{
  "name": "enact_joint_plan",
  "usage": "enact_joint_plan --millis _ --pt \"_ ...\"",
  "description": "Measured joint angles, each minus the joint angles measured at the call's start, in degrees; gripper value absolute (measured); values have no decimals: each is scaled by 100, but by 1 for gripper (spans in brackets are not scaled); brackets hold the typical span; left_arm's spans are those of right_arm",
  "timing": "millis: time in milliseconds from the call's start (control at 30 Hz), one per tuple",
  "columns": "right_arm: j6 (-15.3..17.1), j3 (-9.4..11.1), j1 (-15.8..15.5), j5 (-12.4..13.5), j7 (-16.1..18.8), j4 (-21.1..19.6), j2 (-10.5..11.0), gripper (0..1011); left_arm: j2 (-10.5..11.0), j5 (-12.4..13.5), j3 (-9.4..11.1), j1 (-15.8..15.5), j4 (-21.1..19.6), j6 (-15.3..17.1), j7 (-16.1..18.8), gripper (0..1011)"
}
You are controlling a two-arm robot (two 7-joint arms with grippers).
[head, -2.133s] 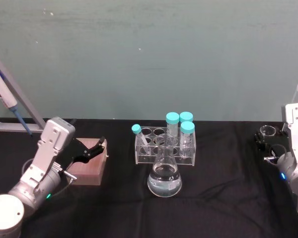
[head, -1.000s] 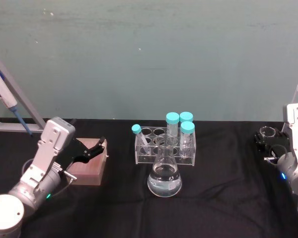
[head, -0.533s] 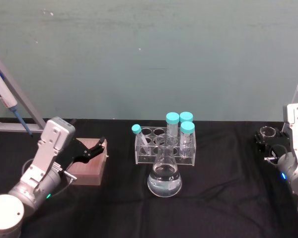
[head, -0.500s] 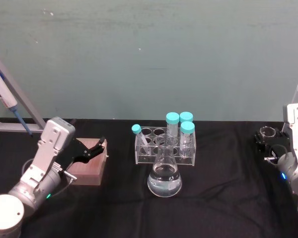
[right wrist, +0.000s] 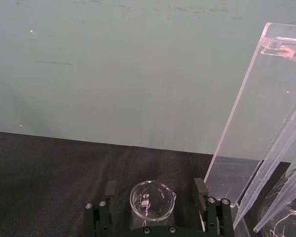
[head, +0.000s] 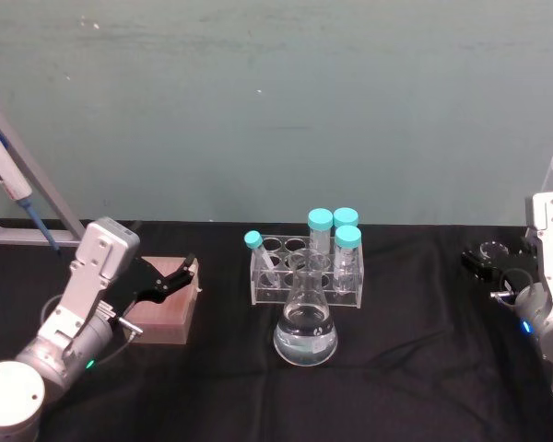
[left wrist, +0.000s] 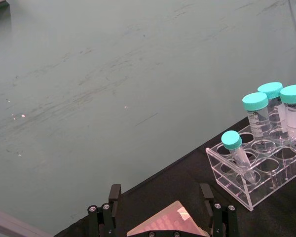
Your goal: Place the experimental apparatus aside using one hand.
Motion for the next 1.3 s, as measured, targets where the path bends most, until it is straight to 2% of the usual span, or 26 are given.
enact_joint_plan --millis 67,633,1033,1100,1200,1300 --pt "0 0 0 0 0 0 0 1003 0 0 0 0 0 0 0 1000" --pt "2 1 -22 -7 0 -36 1 1003 0 1 0 0 0 0 0 1000" --pt "17 -73 -516 -104 108 -1071 54 1003 0 0 0 0 0 0 1 1000" --pt "-16 -97 -639 -104 201 -1315 81 1003 0 0 0 0 0 0 0 1000" --pt "-74 -113 -712 -84 319 -1470 107 1003 0 0 0 0 0 0 0 1000" --pt "-206 -118 -812 35 548 -1646 140 1003 0 0 0 0 0 0 1 1000"
